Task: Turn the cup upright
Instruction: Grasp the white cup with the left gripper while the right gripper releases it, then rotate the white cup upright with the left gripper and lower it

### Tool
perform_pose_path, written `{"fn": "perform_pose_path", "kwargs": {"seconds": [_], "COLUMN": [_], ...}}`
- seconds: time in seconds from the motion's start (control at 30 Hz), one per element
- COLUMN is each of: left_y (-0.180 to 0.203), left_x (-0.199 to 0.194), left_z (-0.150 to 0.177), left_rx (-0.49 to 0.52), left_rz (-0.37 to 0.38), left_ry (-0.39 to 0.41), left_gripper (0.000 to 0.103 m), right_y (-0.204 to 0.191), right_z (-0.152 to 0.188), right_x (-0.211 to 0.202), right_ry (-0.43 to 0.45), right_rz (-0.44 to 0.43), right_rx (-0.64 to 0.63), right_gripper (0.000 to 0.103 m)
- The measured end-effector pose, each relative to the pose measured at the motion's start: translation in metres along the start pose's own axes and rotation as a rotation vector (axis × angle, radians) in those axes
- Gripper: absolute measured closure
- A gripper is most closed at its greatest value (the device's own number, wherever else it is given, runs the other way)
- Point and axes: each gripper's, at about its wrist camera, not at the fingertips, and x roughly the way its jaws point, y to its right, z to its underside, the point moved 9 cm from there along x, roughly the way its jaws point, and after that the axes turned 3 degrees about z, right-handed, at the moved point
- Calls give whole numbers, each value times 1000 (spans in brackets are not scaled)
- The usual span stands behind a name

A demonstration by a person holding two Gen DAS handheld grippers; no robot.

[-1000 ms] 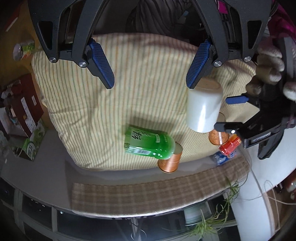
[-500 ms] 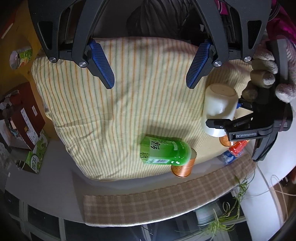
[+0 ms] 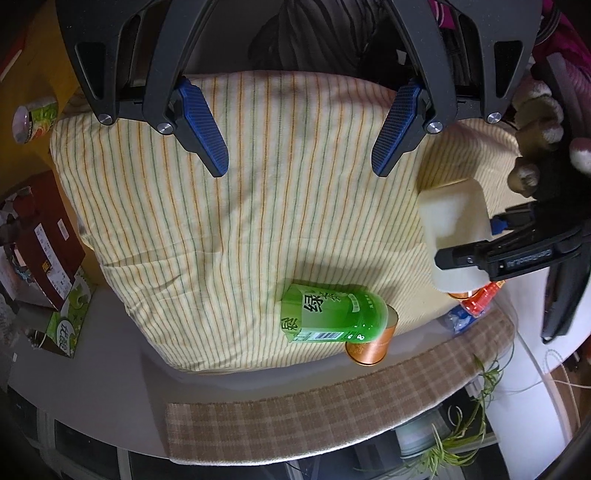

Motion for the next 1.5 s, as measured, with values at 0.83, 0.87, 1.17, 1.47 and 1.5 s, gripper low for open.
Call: {"fn": "perform_pose_path", "kwargs": {"seconds": [0.83, 0.87, 1.17, 1.47, 1.5], "left_y": [24, 24, 26, 24, 24], "left_x": [-2, -2, 1, 0, -1], "left_z": [-13, -13, -8, 2, 3], "left_rx": [320, 328, 383, 395, 394], "left_rz": [-125, -128, -105, -71, -68], "left_ry": [151, 154, 149, 131, 129], "left_gripper": [27, 27, 27, 27, 27], "right_y": [3, 3, 1, -1, -2], "right_z": [2, 2, 1, 1, 1], "right_x": [0, 0, 1, -1, -1], "right_ry": [11, 14, 16, 23, 23], "right_rz": [46, 54, 58, 71, 70], "right_rx": [6, 3, 7, 13, 15], "right_gripper": [23, 23, 23, 23, 23]}}
